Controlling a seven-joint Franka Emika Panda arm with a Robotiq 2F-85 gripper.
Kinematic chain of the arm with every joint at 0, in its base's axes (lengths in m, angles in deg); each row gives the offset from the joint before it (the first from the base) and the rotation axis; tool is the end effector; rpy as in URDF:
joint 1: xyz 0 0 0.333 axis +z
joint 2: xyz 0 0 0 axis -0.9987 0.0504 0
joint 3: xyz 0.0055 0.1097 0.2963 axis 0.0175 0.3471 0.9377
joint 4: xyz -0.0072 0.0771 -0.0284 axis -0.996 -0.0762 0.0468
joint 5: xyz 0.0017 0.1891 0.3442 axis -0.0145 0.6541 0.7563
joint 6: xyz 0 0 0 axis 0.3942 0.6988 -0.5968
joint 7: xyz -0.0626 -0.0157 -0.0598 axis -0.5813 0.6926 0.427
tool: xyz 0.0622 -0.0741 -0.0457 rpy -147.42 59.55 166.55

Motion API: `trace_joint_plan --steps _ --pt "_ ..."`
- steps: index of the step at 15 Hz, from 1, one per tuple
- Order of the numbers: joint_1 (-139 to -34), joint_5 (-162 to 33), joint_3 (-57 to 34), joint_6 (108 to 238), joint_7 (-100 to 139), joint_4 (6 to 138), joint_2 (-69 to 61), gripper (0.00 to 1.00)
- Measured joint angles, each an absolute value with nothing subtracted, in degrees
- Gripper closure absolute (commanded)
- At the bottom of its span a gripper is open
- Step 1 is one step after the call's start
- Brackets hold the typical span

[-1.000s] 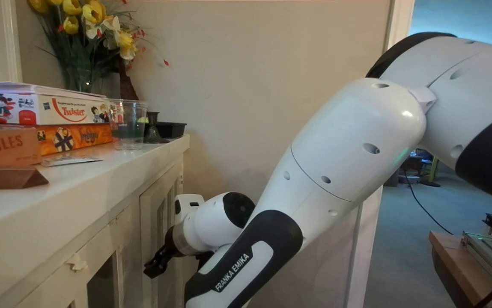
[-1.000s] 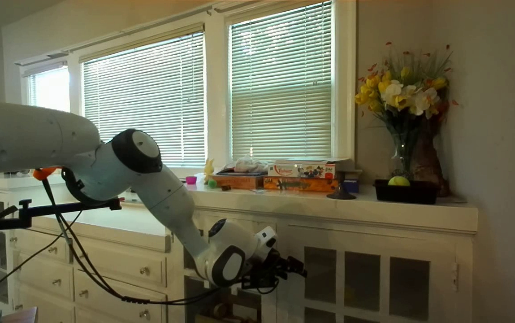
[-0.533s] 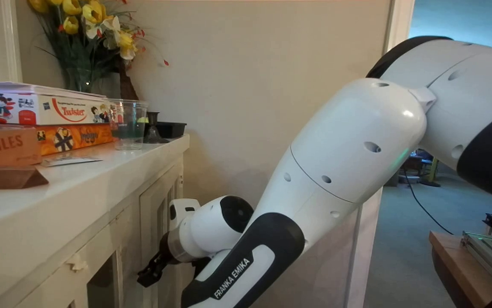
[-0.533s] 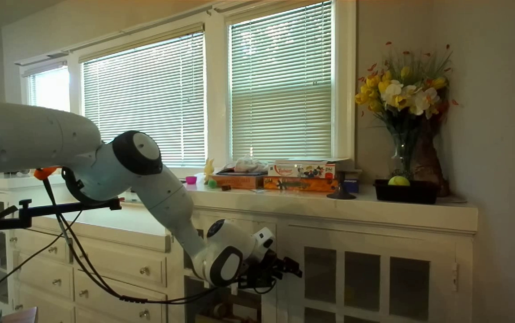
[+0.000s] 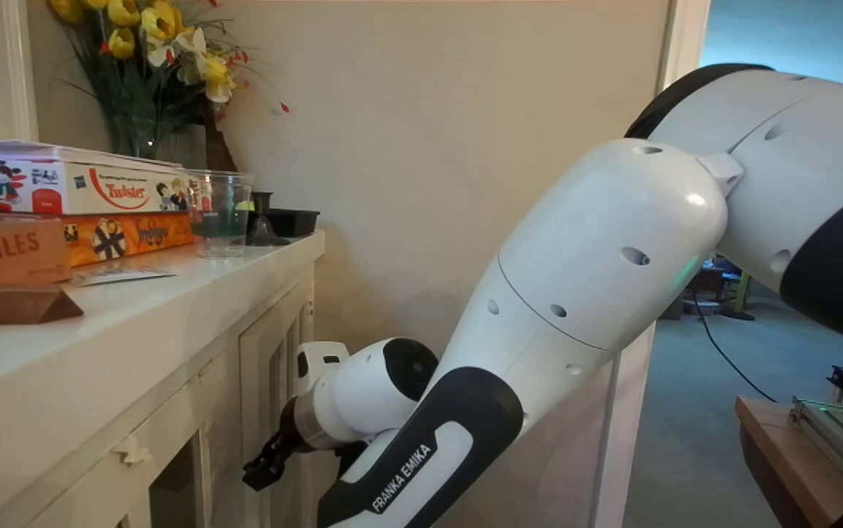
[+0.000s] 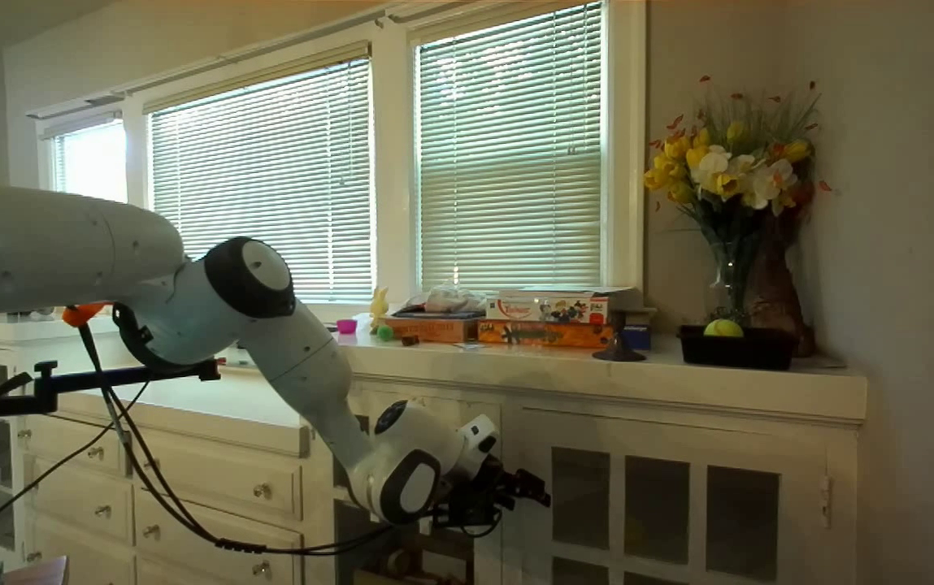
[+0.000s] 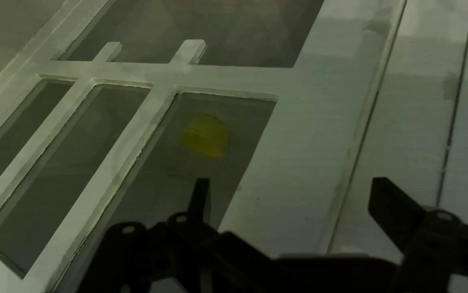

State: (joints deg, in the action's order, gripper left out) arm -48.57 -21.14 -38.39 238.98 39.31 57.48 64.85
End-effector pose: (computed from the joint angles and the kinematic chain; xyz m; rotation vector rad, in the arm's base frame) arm 0.6741 0.1317 0.0012 2.4945 0.3979 1.2019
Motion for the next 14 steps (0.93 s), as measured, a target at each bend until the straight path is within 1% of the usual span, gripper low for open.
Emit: trace_joint_plan --steps 6,14 --pt "-48.1 -20.6 -38.8 243.0 39.9 58.6 64.8 0.0" --pt "-47.8 -16.7 -39.0 246.0 46.3 58.6 64.8 0.0"
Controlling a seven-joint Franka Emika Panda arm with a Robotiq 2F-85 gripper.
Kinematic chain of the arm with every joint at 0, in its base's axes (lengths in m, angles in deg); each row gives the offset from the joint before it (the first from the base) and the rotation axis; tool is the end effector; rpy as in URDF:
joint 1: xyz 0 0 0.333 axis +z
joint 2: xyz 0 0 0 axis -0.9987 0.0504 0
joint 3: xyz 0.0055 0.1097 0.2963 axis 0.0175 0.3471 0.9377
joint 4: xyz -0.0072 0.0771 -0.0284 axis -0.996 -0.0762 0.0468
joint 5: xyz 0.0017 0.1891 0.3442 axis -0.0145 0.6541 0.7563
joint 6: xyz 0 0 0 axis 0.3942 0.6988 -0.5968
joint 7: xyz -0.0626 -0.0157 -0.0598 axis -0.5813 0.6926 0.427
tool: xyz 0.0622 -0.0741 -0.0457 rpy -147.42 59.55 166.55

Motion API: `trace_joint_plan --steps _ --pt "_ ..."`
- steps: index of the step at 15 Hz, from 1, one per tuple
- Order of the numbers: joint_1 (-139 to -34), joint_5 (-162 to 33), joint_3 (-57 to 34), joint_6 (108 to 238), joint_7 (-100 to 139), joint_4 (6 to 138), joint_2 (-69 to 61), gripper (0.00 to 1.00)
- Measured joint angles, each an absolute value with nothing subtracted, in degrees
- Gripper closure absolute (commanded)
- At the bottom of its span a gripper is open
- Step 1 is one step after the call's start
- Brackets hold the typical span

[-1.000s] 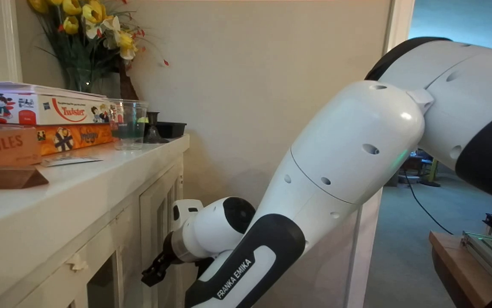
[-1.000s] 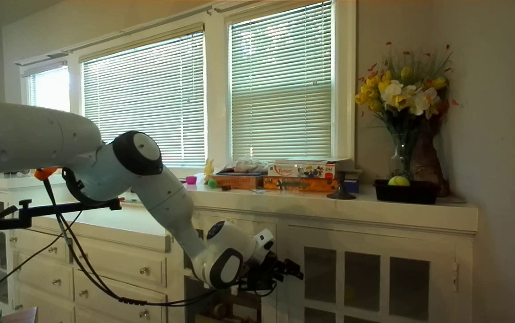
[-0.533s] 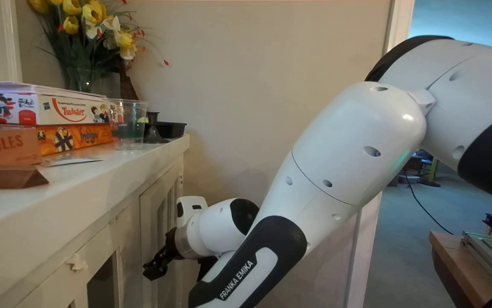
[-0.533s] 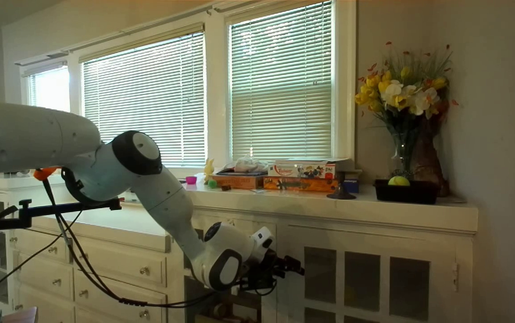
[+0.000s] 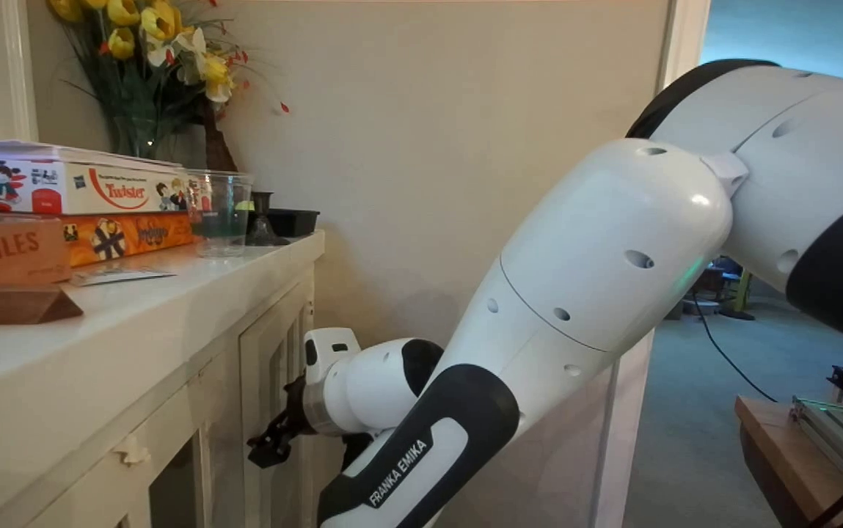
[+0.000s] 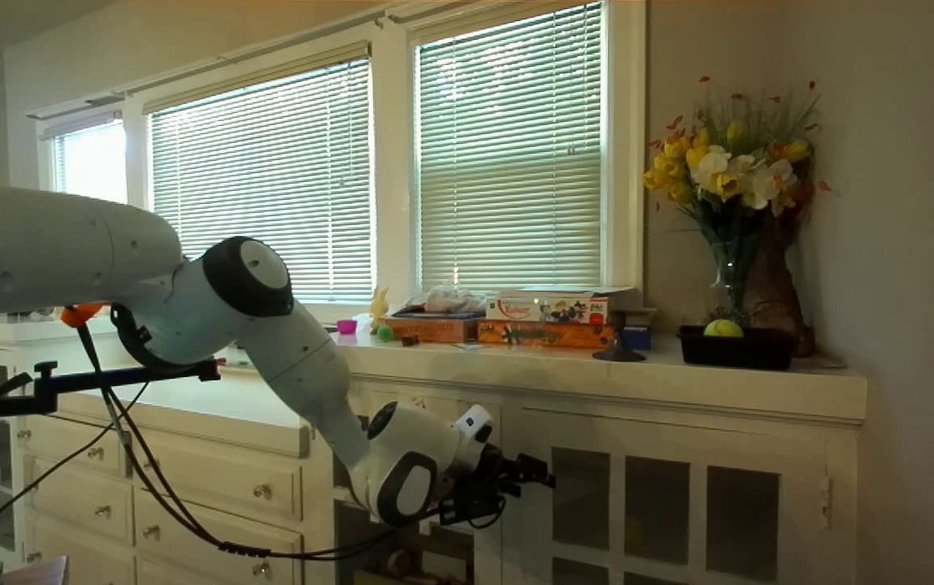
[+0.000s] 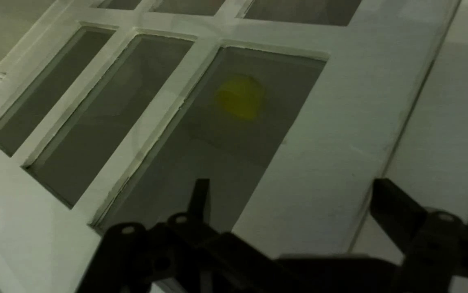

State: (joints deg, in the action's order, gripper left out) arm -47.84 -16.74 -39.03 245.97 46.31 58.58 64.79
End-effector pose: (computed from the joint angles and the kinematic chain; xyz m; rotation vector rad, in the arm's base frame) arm 0.6685 0.1248 0.0189 2.3448 0.4512 1.2926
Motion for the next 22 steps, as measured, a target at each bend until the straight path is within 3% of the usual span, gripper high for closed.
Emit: trace_joint_plan --steps 13,22 --pt "-43.5 9.7 -36.2 250.7 59.2 61.6 64.8 0.0" --pt "-43.7 39.2 -24.9 265.4 71.7 64.3 64.9 0.0"
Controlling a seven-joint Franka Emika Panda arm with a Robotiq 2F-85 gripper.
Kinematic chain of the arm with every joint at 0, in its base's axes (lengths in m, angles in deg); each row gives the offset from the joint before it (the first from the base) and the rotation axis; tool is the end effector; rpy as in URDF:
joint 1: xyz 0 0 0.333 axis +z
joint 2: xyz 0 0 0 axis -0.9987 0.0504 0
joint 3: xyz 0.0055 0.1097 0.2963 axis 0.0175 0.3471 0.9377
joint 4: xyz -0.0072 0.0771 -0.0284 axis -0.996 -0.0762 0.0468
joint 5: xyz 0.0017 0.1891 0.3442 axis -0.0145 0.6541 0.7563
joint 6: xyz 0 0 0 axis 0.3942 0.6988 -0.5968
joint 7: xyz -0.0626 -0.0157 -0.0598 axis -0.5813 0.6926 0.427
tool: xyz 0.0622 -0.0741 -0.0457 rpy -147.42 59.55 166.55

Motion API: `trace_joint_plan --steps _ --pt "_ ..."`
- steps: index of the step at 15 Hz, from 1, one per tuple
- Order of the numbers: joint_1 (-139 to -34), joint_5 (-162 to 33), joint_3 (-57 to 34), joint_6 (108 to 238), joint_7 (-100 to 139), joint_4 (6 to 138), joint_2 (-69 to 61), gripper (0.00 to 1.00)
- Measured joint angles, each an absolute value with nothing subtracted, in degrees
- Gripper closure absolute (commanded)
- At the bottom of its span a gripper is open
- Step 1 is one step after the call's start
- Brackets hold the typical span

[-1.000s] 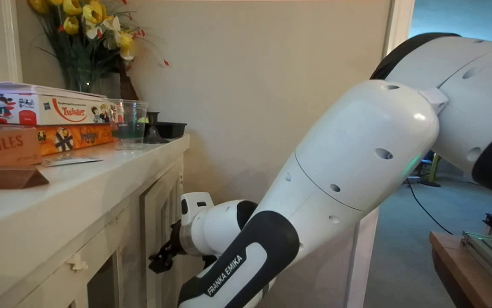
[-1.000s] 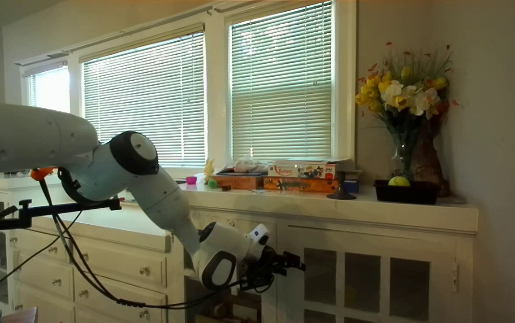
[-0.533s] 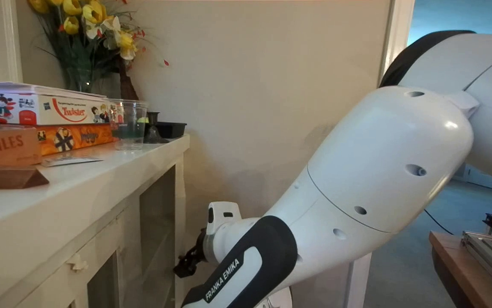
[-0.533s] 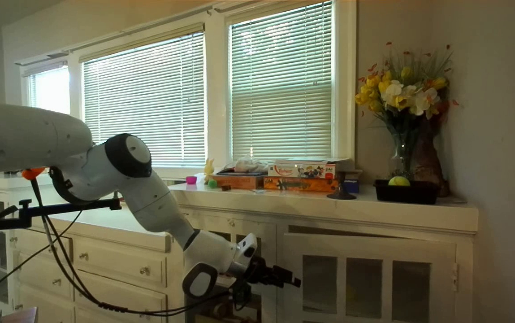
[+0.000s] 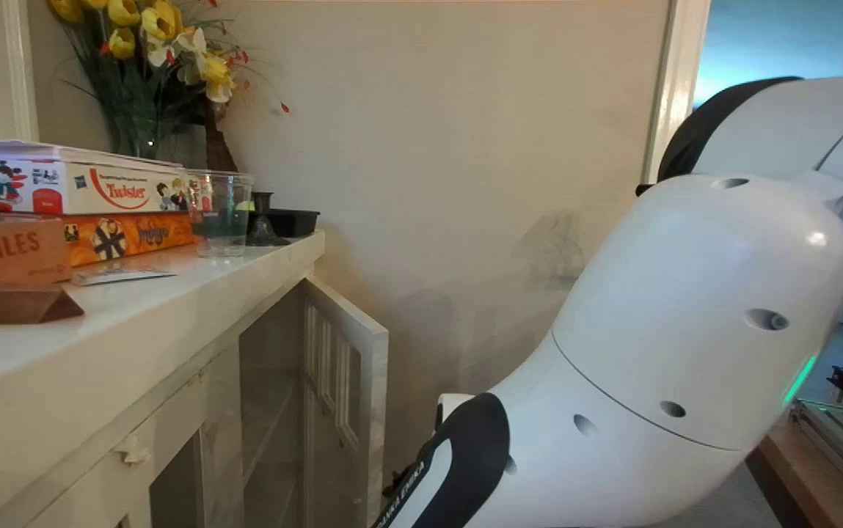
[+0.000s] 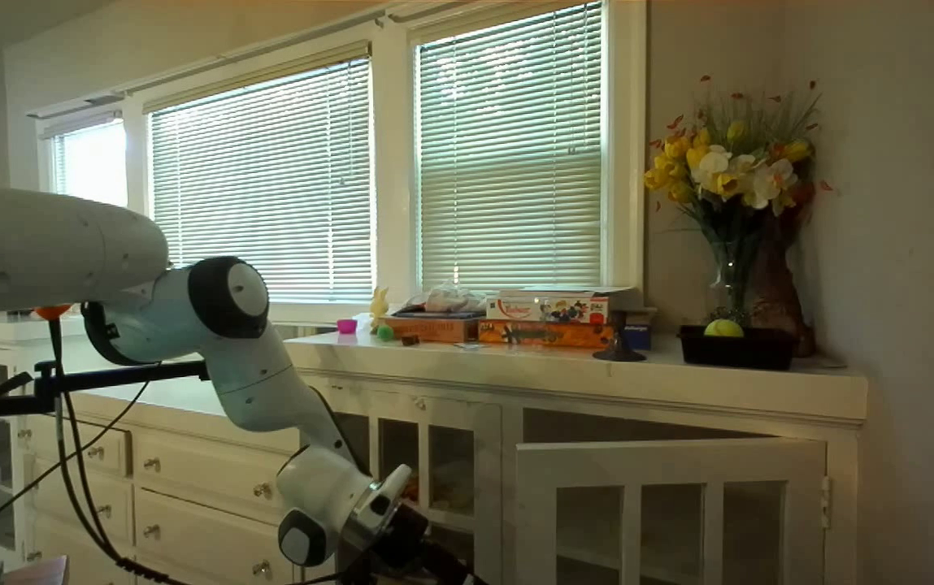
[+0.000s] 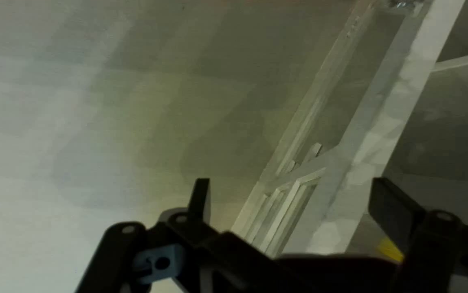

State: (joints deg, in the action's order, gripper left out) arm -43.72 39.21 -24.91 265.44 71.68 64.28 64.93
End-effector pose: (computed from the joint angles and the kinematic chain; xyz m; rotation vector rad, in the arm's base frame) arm 0.5031 0.1069 -0.0394 2.1906 -0.2987 1.0179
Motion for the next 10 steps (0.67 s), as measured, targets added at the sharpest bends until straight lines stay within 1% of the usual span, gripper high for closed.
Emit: trace_joint_plan --steps 4,10 --pt "-44.0 39.6 -21.5 267.7 73.3 62.3 64.9 0.0" --pt "-46.6 38.4 -23.2 267.2 84.0 54.8 64.6 0.0"
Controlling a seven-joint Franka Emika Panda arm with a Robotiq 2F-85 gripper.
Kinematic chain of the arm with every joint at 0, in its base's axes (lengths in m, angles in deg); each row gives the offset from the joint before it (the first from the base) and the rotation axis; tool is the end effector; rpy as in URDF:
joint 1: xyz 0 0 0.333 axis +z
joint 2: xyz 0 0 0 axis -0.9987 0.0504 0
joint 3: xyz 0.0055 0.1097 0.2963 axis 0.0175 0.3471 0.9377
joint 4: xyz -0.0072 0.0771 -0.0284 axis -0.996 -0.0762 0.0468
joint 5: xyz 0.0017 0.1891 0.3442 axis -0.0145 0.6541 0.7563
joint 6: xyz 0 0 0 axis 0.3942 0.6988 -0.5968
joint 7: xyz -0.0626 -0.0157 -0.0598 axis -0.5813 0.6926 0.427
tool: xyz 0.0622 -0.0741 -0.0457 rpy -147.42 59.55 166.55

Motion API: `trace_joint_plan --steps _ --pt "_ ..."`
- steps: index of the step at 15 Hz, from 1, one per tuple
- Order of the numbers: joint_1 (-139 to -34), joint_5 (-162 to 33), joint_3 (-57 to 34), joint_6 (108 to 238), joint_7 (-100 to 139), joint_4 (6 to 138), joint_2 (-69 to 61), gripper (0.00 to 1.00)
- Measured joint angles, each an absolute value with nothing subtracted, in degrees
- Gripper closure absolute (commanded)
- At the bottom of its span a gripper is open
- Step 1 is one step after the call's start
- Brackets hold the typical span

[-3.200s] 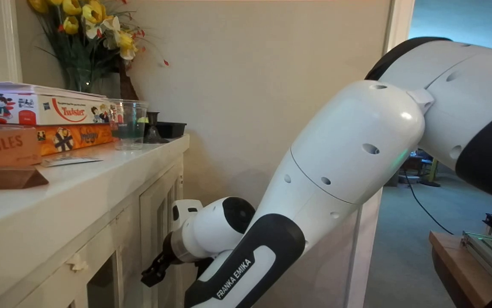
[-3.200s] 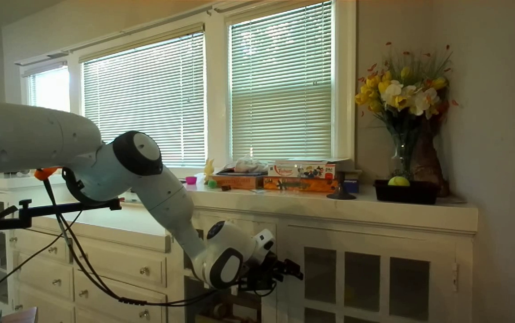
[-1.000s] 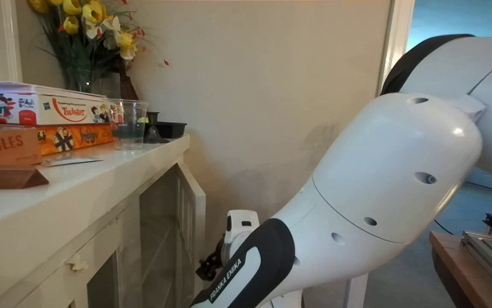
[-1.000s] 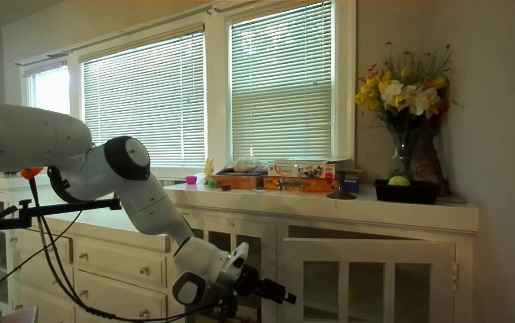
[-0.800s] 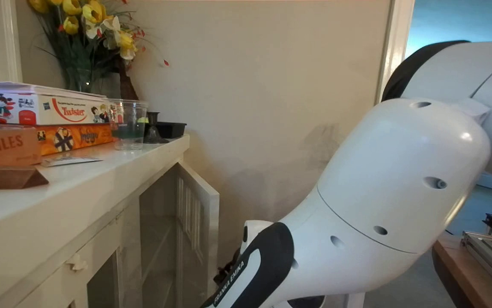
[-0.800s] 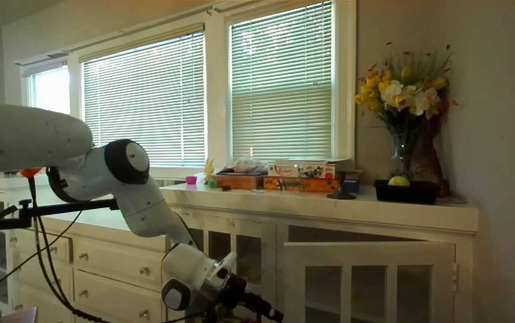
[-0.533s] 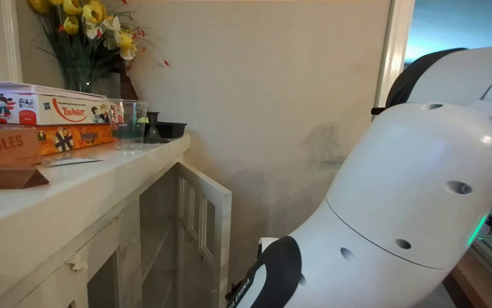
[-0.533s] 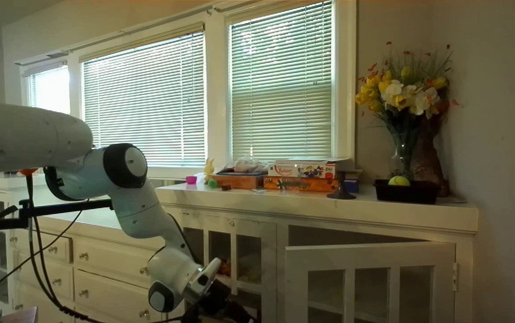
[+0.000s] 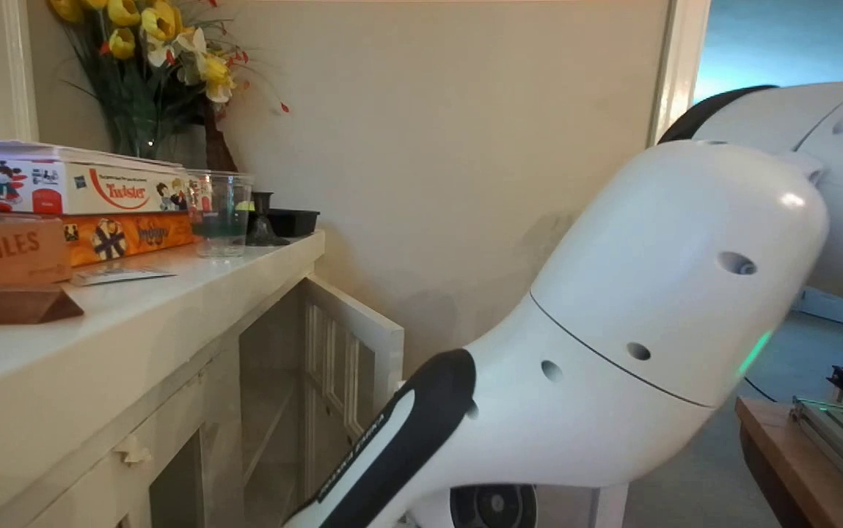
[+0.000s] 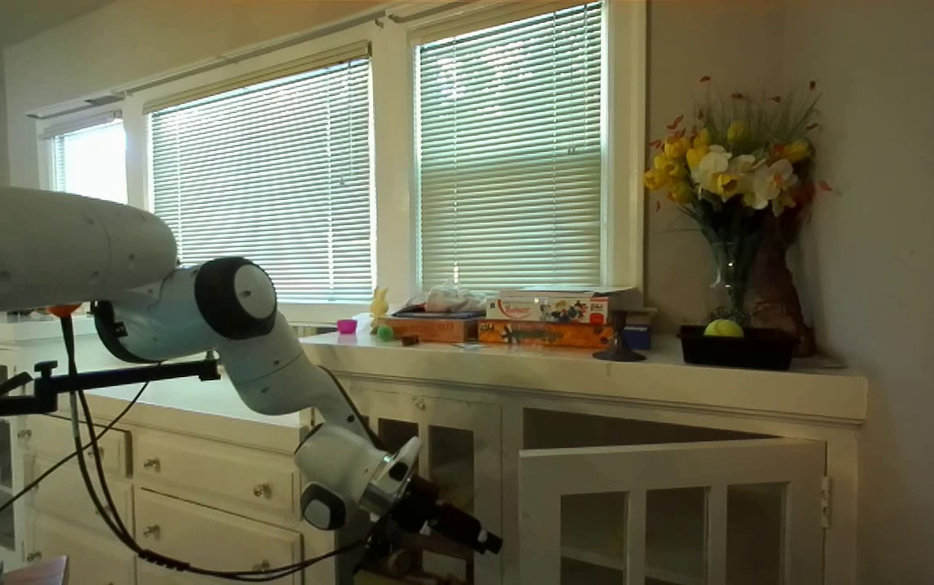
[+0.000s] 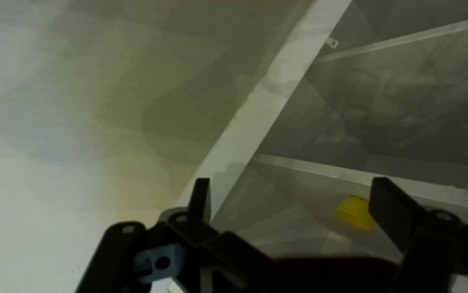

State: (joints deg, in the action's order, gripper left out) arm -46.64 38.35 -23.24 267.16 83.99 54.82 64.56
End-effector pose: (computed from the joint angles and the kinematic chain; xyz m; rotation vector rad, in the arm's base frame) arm 0.5447 0.1363 -0.0147 2.2033 -0.1654 1.0481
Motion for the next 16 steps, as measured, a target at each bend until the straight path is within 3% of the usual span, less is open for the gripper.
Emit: trace_joint_plan --steps 11,16 --pt "-51.0 38.3 -23.6 265.2 90.6 47.4 64.6 0.0" --pt "-56.5 30.7 -14.1 273.2 84.4 48.4 64.7 0.0"
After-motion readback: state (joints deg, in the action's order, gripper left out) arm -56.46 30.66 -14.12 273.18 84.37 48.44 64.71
